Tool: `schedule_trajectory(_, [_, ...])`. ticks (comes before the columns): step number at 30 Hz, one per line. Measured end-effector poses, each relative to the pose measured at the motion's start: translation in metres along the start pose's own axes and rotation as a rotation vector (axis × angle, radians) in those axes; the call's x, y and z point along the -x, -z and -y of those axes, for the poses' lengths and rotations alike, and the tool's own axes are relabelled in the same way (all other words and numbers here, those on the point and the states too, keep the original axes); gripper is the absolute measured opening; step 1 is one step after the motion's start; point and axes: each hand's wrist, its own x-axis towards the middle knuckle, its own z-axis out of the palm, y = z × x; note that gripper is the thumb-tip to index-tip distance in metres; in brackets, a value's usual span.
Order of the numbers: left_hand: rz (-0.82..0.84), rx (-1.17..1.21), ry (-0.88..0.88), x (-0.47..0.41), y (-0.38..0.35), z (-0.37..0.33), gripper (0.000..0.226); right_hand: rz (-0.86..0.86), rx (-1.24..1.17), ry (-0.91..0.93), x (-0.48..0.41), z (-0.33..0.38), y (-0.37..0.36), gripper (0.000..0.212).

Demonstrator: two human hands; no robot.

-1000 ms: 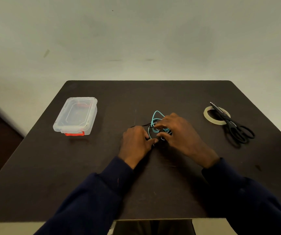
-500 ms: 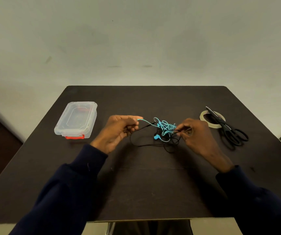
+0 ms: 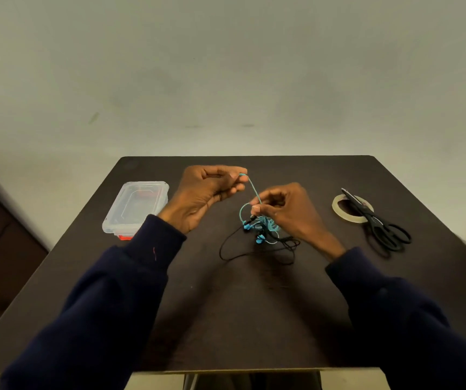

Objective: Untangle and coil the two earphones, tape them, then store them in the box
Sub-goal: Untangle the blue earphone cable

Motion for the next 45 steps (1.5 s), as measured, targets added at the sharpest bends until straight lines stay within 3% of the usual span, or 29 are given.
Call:
schedule_trajectory(4, [-0.1, 0.206, -0.075, -0.001, 0.019, -0.007, 0.022, -0.011, 0.024, -0.05, 0.0, -0.015, 0.008, 0.01])
schedule_trajectory(7, [-0.071, 0.2, -0.024, 0.008, 0.029, -0.003, 0.02, -0.003, 0.085, -0.043, -0.001, -0.017, 0.014, 0.009])
schedule_trajectory(13, [0.035, -0.542, 0.137, 0.02, 0.046, 0.001, 0.037, -0.046, -0.054, -0.065, -0.012, -0.009, 0.024, 0.01])
schedule_trajectory(18, [-0.03, -0.607, -0.091, 0.008, 0.023, 0.004, 0.024, -0.003, -0.014, -0.051, -0.018, 0.003, 0.016, 0.007])
schedule_trajectory(23, [0.062, -0.77, -0.152, -0.004, -0.012, 0.004, 0.016, -0.022, 0.073, 0.027, -0.019, 0.01, 0.014, 0.011])
schedule_trajectory(32, [-0.079, -0.481, -0.173, -0.008, -0.012, -0.005, 0.02, 0.168, 0.275, -0.012, -0.013, -0.013, 0.018, 0.013])
schedule_trajectory(37, [-0.231, -0.374, -0.289, 0.006, 0.0, -0.04, 0.02, 0.176, 0.32, -0.033, -0.01, -0.032, 0.014, 0.014])
schedule_trajectory(41, [-0.287, -0.396, -0.343, 0.025, 0.014, -0.056, 0.026, 0.088, 0.307, -0.046, -0.012, -0.036, 0.015, 0.011])
schedule_trajectory(45, [-0.189, -0.391, -0.111, 0.042, 0.03, -0.041, 0.019, 0.015, 0.268, -0.017, -0.012, -0.03, 0.016, 0.008])
